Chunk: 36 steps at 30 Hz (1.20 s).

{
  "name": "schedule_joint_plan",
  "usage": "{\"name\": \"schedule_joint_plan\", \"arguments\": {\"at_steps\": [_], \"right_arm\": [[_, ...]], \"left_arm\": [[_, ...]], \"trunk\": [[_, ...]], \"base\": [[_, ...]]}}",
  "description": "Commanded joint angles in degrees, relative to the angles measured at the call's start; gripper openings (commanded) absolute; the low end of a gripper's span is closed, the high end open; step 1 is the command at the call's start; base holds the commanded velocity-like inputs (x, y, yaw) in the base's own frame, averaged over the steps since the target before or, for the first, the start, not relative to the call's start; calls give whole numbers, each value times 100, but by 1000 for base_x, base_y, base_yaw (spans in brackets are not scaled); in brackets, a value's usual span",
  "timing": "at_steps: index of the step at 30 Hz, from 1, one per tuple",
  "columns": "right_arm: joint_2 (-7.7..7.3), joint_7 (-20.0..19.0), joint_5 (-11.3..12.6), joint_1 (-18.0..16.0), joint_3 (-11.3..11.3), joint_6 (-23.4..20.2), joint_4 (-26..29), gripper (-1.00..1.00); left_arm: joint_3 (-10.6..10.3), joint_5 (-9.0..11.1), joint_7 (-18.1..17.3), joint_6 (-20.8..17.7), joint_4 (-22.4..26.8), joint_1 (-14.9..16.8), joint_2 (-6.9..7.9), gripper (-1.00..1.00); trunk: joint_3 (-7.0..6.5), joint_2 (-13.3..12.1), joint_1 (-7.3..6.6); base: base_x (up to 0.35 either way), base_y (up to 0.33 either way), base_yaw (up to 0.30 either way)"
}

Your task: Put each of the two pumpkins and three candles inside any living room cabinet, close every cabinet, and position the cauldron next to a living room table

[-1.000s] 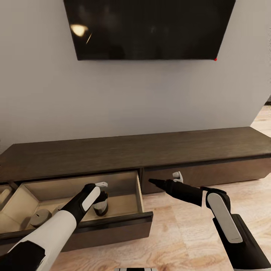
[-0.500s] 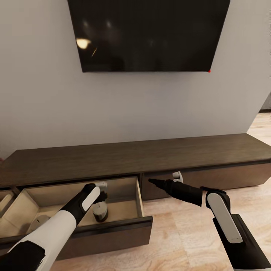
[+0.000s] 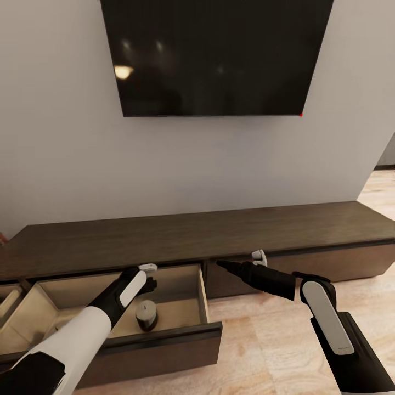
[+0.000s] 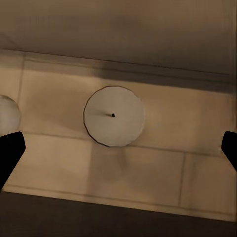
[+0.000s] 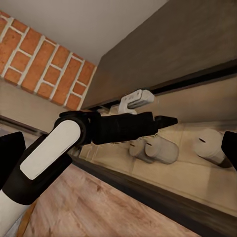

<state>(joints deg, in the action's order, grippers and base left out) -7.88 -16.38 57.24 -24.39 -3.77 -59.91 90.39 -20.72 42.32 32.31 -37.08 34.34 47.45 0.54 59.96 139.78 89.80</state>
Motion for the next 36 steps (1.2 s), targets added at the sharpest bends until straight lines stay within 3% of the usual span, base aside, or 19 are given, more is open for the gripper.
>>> {"name": "schedule_joint_plan", "arguments": {"at_steps": [1,17,28,36], "right_arm": [[-3,-58,-64,-2,1,-9,2,100],[12,-58,-63,5,-1,-9,-3,100],[0,-58,-64,5,2,-9,-3,100],[7,-58,-67,5,-1,-9,-3,100]], "left_arm": [[-34,57,56,-10,28,1,6,100],[-37,55,65,-68,100,-8,7,100],[-37,57,65,-114,128,-11,8,100],[-29,50,89,-279,743,-40,7,100]], "trunk": [[-13,-39,-23],[-300,-681,-375],[-498,-1122,-617],[-641,-1443,-792]], "base": [[0,0,0],[-5,0,0],[-183,0,0],[-164,0,0]]}}
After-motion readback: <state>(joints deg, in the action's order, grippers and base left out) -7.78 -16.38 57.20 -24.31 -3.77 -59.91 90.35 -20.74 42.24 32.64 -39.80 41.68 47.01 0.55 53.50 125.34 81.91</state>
